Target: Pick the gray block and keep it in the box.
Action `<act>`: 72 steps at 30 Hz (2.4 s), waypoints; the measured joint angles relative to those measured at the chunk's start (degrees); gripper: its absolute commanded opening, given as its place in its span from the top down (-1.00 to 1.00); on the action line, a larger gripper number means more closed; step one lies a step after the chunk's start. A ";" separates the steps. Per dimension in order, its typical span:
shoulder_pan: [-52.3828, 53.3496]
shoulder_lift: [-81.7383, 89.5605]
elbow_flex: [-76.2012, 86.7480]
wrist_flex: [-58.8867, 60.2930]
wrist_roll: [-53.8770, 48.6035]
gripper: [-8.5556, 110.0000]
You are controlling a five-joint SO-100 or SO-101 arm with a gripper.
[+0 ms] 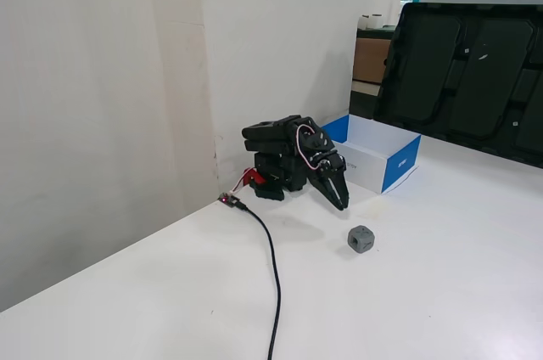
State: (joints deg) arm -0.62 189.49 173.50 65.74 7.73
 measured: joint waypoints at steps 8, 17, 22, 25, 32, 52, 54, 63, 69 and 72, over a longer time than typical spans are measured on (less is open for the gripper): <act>0.00 0.00 0.00 0.00 0.00 0.85; 0.00 0.00 0.00 0.00 0.00 0.85; 0.00 0.00 0.00 0.00 0.00 0.85; 0.00 0.00 0.00 0.00 0.00 0.85; 0.00 0.00 0.00 0.00 0.00 0.85; 0.00 0.00 0.00 0.00 0.00 0.85; 0.00 0.00 0.00 0.00 0.00 0.85; -0.26 0.00 0.00 0.00 0.00 0.85; -1.85 0.00 0.00 0.00 0.00 0.85; -1.67 0.00 0.00 0.00 0.00 0.85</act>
State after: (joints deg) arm -2.29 189.49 173.50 65.74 7.73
